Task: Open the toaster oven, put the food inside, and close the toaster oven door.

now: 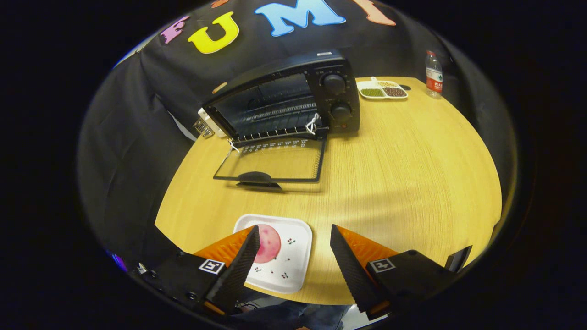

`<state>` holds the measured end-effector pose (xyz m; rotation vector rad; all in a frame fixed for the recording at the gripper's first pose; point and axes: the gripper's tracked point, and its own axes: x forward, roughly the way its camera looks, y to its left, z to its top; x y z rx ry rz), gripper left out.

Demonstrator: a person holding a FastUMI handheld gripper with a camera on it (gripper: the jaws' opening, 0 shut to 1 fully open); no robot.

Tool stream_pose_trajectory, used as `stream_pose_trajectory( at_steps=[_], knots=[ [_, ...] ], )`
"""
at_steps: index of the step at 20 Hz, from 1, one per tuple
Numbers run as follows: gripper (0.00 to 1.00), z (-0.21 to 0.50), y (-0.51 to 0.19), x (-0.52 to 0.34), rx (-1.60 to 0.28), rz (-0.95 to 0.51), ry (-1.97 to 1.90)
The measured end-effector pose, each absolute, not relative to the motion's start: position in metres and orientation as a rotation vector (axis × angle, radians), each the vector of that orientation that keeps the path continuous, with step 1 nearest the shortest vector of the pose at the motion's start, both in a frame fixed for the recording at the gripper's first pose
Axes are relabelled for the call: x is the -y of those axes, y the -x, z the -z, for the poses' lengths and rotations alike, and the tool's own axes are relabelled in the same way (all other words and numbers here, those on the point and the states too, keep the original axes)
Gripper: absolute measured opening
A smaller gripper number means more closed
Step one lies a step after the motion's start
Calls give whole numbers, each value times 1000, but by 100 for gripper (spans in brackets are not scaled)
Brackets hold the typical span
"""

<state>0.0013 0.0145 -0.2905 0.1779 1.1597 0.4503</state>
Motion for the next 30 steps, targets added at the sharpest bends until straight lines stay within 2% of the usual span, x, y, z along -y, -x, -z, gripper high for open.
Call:
stream_pose_trajectory(
  at_steps=[9, 11, 14, 22, 26, 30],
  knots=[
    [98, 322, 29, -20, -1364, -529, -192],
    [93, 328, 33, -23, -1389, -527, -195],
    [92, 331, 33, -25, -1403, -522, -195],
    [8, 345, 45, -29, -1490, -464, -264],
    [2, 343, 45, -27, -1502, -410, -349],
    [2, 331, 50, -36, -1476, -430, -414]
  ],
)
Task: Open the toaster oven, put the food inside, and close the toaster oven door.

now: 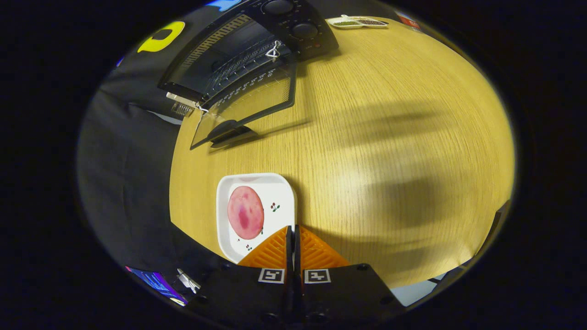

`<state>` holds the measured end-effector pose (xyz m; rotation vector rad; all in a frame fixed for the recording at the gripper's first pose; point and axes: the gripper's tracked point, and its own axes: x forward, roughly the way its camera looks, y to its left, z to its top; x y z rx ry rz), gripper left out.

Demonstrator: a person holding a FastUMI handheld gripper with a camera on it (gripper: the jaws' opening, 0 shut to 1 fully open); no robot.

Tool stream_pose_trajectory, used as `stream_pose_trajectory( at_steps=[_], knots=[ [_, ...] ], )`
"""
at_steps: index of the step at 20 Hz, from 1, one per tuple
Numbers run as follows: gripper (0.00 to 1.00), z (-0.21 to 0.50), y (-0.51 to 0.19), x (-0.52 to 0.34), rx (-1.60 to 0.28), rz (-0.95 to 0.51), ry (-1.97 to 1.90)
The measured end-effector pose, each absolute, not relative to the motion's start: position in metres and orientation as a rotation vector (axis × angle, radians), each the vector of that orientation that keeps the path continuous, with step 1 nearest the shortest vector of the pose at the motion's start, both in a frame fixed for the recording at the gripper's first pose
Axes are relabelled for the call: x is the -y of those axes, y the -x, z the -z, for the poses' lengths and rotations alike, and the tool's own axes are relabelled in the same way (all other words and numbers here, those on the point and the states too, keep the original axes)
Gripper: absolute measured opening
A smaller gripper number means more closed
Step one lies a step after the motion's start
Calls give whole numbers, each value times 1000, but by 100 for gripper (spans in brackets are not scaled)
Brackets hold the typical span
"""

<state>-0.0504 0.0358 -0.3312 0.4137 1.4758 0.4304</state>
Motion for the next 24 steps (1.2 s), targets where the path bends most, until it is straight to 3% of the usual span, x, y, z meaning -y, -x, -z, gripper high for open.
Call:
stream_pose_trajectory(
  at_steps=[13, 24],
  knots=[
    [2, 264, 39, -80, -1306, -376, -732],
    [2, 234, 13, -123, -1062, -126, -960]
  ],
)
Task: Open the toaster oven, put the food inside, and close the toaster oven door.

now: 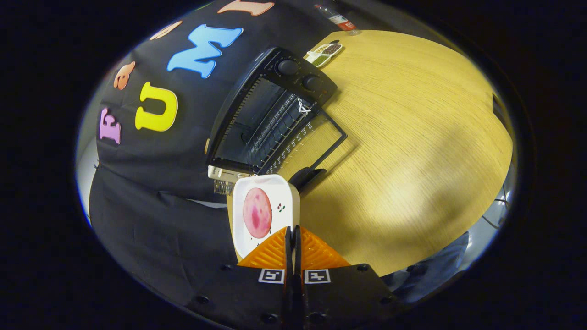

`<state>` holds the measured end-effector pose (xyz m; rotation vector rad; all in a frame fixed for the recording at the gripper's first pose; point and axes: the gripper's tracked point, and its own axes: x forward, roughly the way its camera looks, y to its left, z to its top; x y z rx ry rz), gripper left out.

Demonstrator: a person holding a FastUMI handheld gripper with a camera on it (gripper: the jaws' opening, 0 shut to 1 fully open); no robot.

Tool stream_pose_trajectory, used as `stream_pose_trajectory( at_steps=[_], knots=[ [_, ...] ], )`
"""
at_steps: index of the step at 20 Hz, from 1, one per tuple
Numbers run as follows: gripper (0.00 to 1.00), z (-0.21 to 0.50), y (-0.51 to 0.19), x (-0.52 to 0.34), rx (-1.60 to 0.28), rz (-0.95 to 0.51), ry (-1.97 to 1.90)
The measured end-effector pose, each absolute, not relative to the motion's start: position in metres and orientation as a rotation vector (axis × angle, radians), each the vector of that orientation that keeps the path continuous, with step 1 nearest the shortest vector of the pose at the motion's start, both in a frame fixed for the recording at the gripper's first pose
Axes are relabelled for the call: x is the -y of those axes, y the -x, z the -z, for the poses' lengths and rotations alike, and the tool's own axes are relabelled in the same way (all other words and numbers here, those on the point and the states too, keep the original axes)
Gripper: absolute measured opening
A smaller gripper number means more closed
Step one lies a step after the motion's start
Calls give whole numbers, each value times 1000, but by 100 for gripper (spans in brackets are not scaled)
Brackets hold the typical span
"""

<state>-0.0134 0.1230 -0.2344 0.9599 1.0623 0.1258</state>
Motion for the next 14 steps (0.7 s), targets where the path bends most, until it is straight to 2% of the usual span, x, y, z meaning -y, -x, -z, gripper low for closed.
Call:
stream_pose_trajectory(
  at_steps=[6, 14],
  knots=[
    [2, 226, -3, -125, -941, 42, -1086],
    [2, 223, -39, -124, -810, 186, -1227]
  ],
)
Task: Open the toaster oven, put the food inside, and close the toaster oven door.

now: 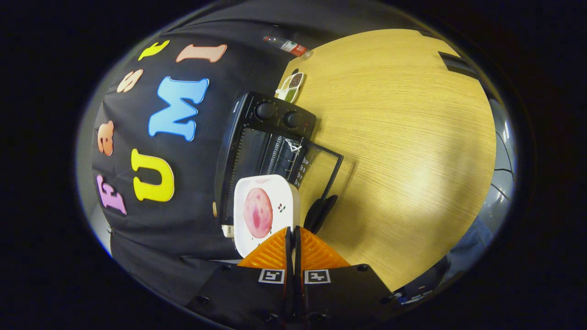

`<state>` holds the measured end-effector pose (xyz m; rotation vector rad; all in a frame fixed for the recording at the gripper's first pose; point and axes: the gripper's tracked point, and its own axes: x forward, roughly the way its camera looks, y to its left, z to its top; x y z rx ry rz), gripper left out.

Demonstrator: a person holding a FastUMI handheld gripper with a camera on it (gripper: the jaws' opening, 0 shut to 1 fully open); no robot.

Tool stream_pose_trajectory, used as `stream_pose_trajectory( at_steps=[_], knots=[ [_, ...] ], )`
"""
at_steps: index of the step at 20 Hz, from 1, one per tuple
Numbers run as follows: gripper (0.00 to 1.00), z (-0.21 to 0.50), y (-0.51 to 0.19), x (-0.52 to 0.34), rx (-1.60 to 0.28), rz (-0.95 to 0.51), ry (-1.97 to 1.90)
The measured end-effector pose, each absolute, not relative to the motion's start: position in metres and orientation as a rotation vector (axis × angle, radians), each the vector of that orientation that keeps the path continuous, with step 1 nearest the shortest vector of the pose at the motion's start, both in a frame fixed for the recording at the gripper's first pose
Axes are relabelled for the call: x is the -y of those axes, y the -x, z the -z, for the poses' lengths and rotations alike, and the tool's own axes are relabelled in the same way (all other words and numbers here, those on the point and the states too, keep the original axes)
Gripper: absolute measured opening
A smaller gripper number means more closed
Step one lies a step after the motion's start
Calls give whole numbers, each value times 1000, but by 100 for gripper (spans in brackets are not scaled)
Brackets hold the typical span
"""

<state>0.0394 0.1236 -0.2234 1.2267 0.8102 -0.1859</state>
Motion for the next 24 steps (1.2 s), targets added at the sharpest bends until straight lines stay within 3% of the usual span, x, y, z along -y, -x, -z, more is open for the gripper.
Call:
stream_pose_trajectory(
  at_steps=[24],
  knots=[
    [2, 285, -182, -172, -748, 419, -1349]
  ],
)
